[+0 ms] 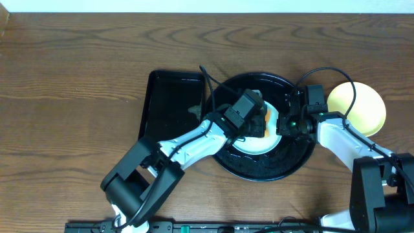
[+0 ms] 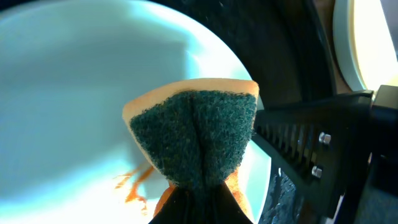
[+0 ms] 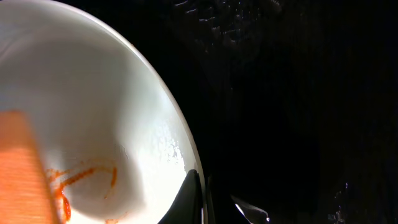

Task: Clean dirty plates on tray and stack at the side
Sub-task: 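Scrub the remaining pale green plate with the sponge in the left gripper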

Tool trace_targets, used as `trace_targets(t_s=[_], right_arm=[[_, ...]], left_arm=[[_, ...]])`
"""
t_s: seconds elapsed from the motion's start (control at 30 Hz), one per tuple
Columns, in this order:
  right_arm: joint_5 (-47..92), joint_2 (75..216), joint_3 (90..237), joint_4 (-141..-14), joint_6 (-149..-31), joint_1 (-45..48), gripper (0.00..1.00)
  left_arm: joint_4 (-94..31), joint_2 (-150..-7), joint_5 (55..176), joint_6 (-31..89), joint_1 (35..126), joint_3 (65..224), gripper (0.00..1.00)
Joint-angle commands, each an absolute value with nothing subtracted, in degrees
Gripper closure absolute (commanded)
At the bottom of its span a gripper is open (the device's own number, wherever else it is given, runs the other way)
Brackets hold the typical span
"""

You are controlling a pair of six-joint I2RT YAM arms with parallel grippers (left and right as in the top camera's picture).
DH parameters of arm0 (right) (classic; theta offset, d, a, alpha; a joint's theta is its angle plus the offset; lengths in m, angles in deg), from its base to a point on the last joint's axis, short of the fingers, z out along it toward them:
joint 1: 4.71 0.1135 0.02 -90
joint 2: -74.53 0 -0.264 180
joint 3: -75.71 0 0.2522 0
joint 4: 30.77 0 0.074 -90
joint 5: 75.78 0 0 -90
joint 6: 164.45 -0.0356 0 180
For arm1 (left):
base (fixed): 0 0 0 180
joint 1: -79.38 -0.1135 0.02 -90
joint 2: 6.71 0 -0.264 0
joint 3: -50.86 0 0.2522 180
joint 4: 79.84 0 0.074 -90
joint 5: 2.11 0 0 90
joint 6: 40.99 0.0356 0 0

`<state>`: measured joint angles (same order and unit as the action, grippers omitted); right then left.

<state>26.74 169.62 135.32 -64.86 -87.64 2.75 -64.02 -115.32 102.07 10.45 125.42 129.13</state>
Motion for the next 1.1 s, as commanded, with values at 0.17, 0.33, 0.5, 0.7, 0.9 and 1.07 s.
trace_targets(t_s=[0.17, 0.33, 0.5, 0.7, 0.9, 1.07], right_arm=[[26.0, 169.3, 134.8, -65.6, -88.2, 3.6, 0.99], [26.0, 169.3, 134.8, -66.0, -88.1, 3.6, 0.99], [26.0, 169.3, 134.8, -66.0, -88.1, 3.6, 0.99], [26.0, 169.3, 134.8, -66.0, -88.1, 3.6, 0.99], [26.0, 169.3, 134.8, -66.0, -88.1, 3.6, 0.99], [26.0, 169.3, 134.8, -66.1, -88.1, 3.6, 0.99]], left_arm=[[-68.7, -118.8, 105.2, 4.1, 127.1, 129.7, 0.92], [-69.0, -121.0, 104.2, 4.2, 127.1, 129.7, 0.92], [-64.7, -122.1, 102.3, 6.5, 125.2, 129.7, 0.92], [-52.6, -120.8, 99.2, 11.0, 120.0, 129.7, 0.93], [-48.7, -118.2, 98.9, 19.0, 115.7, 129.7, 0.92], [-53.2, -116.3, 94.3, 24.4, 112.4, 129.8, 0.92]])
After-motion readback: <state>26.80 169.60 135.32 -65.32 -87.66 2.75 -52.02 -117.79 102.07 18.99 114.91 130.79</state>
